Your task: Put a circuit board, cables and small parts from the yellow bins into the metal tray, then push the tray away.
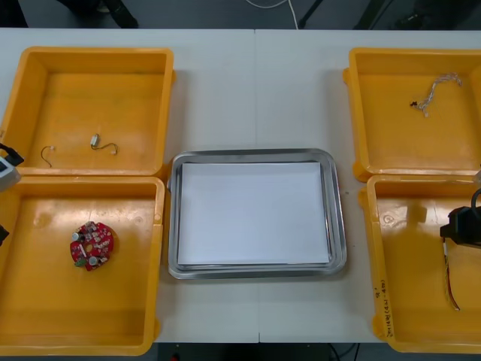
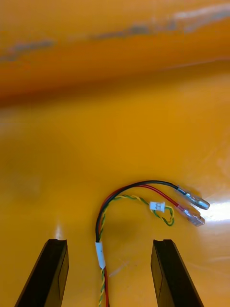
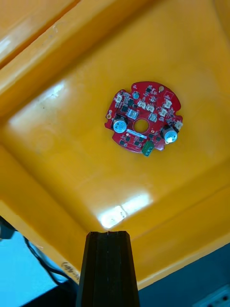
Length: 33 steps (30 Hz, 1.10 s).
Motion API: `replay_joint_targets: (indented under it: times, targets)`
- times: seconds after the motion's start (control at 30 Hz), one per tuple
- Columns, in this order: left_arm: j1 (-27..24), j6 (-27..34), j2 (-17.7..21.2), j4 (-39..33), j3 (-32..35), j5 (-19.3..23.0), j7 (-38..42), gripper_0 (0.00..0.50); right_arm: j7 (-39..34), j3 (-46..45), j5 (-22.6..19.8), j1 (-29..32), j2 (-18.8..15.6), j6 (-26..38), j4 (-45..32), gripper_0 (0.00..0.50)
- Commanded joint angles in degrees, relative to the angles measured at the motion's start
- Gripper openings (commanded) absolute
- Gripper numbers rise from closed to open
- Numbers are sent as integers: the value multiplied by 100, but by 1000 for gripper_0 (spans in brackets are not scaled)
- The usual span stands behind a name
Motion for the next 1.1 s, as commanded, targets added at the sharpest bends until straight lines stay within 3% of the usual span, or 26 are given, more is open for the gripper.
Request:
replay_joint_targets:
  times: [0.03, 0.17, 0.33, 0.37, 0.43, 0.8, 1.1]
  targets:
    - [-96, 20, 246, -26, 192, 66, -545, 0, 215, 114, -28, 225, -257, -146, -57, 500]
    - [-87, -7, 246, -26, 192, 118, -607, 24, 180, 237, -46, 278, -257, -269, -57, 500]
    - [-87, -77, 246, -26, 192, 180, -686, 381, 136, 360, -46, 278, -257, -304, -57, 500]
    - [-87, -77, 246, -26, 192, 180, -694, 401, 136, 369, -37, 287, -257, -304, -57, 500]
    - [-87, -112, 246, -26, 192, 189, -721, 500, 119, 413, -11, 287, -248, -295, -57, 500]
    - [-78, -270, 237, -18, 87, 233, -1204, 500, 92, 536, 191, 348, -248, -295, -57, 500]
    - [150, -982, 237, -18, -353, 153, -1257, 500, 48, 563, 226, 401, -248, -445, -57, 500]
